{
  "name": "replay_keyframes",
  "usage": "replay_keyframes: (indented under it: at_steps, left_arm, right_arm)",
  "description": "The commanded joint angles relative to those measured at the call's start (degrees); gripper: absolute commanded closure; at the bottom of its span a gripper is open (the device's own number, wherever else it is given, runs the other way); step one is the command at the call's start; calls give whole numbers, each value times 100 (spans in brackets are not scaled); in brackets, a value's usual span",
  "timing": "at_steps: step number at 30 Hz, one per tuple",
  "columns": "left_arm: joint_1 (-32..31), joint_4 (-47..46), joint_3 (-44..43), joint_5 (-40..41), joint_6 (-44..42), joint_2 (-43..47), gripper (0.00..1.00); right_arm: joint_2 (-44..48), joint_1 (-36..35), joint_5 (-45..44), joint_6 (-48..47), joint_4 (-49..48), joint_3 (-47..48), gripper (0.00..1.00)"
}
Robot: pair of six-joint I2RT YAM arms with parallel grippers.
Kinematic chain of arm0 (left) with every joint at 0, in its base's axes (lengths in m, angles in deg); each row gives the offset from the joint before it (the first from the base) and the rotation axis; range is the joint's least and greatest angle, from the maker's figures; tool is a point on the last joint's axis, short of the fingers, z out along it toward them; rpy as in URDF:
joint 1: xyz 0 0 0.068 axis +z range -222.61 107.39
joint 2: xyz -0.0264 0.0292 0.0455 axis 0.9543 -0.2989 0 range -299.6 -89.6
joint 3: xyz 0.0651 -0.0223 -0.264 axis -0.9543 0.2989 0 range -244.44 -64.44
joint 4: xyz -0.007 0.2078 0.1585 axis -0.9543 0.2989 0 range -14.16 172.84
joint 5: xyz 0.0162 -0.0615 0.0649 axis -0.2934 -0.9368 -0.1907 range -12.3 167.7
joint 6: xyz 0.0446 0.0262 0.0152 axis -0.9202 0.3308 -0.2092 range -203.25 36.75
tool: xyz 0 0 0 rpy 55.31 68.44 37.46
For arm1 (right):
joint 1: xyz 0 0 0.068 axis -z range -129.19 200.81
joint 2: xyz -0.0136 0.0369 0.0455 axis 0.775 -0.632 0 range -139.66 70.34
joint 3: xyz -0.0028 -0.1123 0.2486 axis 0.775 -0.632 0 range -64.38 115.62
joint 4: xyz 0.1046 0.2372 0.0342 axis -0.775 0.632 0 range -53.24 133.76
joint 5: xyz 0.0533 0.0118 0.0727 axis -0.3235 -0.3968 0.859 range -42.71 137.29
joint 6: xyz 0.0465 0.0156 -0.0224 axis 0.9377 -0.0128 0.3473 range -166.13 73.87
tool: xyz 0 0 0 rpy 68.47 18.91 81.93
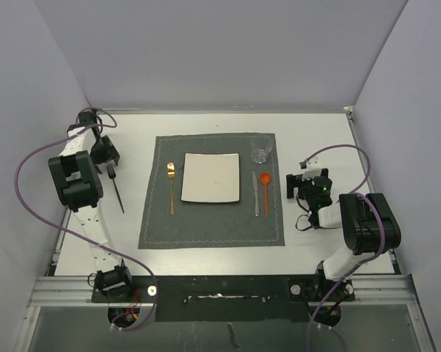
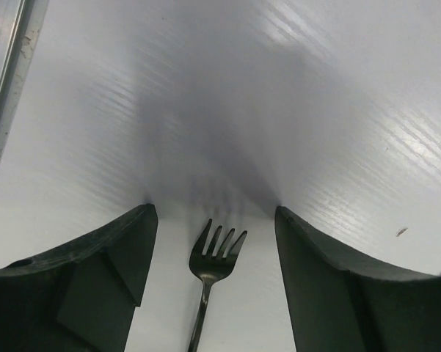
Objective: Set the dinner table for one person
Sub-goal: Pick up the fork at the center of the board.
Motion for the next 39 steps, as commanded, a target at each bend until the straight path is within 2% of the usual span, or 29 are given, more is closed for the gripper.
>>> replay_keyframes:
  at_steps: [1, 5, 8, 22, 33, 39]
  left_arm:
    - [5, -16, -186, -72, 48, -288, 38]
    - [9, -20, -181, -83, 53, -284, 51]
    - [7, 3, -168, -83, 53, -224, 55]
    - [-2, 31, 7, -105, 43, 74, 60]
    - [-61, 204, -207, -110, 20, 46, 65]
    - [-105, 242, -221, -55, -8, 119, 71]
  right_arm:
    - [107, 26, 41, 68, -259, 153, 2]
    - [107, 25, 40, 66, -259, 154, 2]
    - [107, 20, 40, 61, -260, 160, 2]
    - [107, 21, 39, 64, -260, 153, 2]
    - [107, 20, 39, 68, -260, 150, 2]
    - [107, 20, 39, 65, -254, 155, 2]
